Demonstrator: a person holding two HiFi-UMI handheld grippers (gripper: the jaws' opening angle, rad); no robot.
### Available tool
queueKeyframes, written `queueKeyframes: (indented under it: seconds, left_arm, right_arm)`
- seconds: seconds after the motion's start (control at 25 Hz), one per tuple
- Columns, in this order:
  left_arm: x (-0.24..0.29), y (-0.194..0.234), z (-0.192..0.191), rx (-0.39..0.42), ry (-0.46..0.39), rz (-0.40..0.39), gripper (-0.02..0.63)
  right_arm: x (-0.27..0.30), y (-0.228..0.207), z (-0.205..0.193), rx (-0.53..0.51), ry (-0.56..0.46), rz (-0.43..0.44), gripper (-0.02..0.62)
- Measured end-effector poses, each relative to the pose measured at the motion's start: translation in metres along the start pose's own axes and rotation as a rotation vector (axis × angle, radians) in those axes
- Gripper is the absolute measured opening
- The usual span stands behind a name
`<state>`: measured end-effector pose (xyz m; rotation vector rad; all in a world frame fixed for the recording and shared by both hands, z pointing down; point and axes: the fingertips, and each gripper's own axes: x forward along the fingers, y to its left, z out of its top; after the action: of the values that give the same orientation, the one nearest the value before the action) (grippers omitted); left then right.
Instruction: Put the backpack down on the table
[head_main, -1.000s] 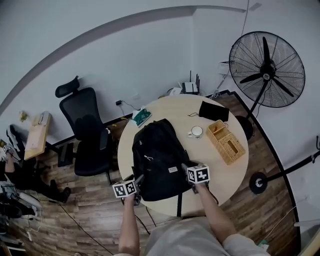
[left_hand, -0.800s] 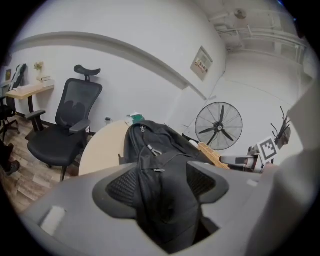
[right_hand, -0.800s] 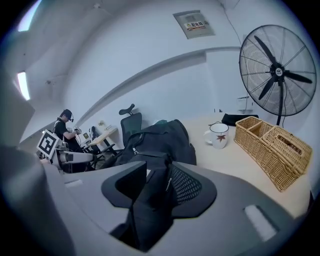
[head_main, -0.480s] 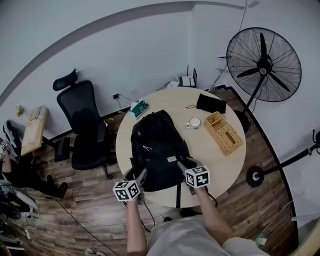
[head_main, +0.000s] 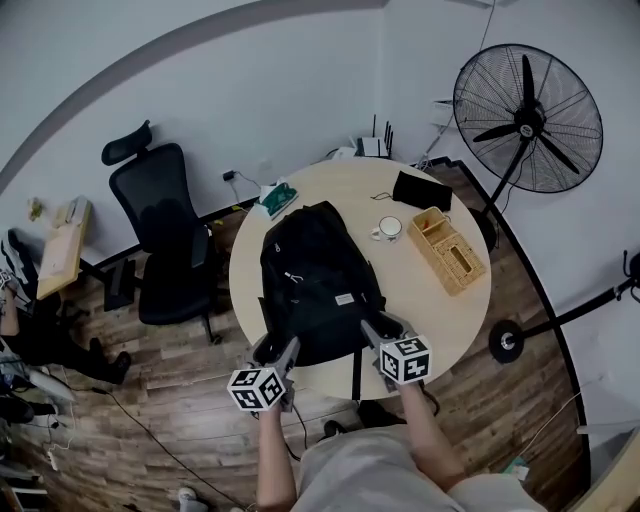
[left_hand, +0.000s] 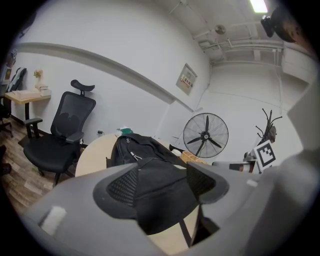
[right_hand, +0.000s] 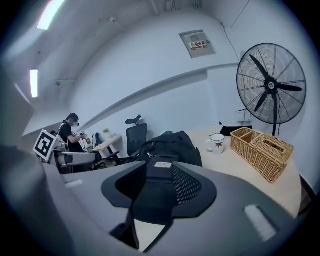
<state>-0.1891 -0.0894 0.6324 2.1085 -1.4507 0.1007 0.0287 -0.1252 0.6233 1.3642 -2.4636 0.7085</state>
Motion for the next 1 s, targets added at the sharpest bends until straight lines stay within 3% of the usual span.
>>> queueKeyframes:
  seconds: [0.48,1.0]
  left_arm:
    - [-0.011,-0.010,0.002,0.037,-0.029,-0.044,0.334]
    - [-0.008,-0.011,0.003,0.039,-0.051,-0.026,0.170]
  right_arm:
    - [-0.011,0.022,0.001,0.013,-0.041,0.051,0.147]
    - [-0.007,0.024,0.005,0.006,-0.057,0.061,0.062]
